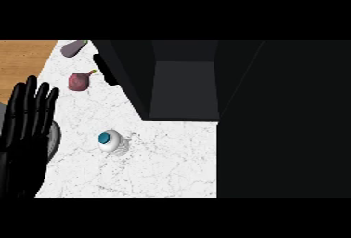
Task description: Pick up the bottled water, place it into the cabinet and close the cabinet
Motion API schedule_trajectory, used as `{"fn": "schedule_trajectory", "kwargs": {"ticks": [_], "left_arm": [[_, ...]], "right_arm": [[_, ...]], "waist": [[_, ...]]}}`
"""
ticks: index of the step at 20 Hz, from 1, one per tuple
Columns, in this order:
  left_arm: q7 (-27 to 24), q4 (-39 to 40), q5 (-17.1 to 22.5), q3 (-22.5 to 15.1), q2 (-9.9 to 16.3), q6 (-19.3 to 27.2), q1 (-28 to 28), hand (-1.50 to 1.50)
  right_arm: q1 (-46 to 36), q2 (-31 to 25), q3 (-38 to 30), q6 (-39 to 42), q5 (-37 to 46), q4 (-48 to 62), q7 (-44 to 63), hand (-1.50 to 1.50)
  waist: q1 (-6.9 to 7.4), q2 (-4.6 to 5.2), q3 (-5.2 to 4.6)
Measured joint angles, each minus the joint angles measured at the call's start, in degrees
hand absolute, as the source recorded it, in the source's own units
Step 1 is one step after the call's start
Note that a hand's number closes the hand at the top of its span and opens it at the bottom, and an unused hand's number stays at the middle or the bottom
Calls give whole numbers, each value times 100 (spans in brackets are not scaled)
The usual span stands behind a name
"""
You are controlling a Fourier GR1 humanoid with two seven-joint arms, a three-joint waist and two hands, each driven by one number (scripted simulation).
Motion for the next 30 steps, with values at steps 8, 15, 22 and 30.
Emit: {"fn": "schedule_trajectory", "kwargs": {"ticks": [8, 15, 22, 30], "left_arm": [[193, -16, 1764, -940, 561, -1972, 162, -150], [1036, -518, 3956, -996, 1617, -3194, 1031, -150], [1482, -1185, 6053, 76, 2842, -3601, 1720, -150], [1668, -1408, 7081, 989, 3334, -3962, 2303, -150]], "right_arm": [[432, 46, 260, 243, -288, -159, 297, -150], [1198, -33, 447, 578, -1071, -980, 998, -150], [1919, -268, 147, 857, -1524, -1703, 1319, -150], [2223, -357, -80, 1048, -1610, -1819, 1425, -150]], "waist": [[-240, -56, -33], [-155, -93, -28], [-104, -88, -23], [-95, -92, -23]]}}
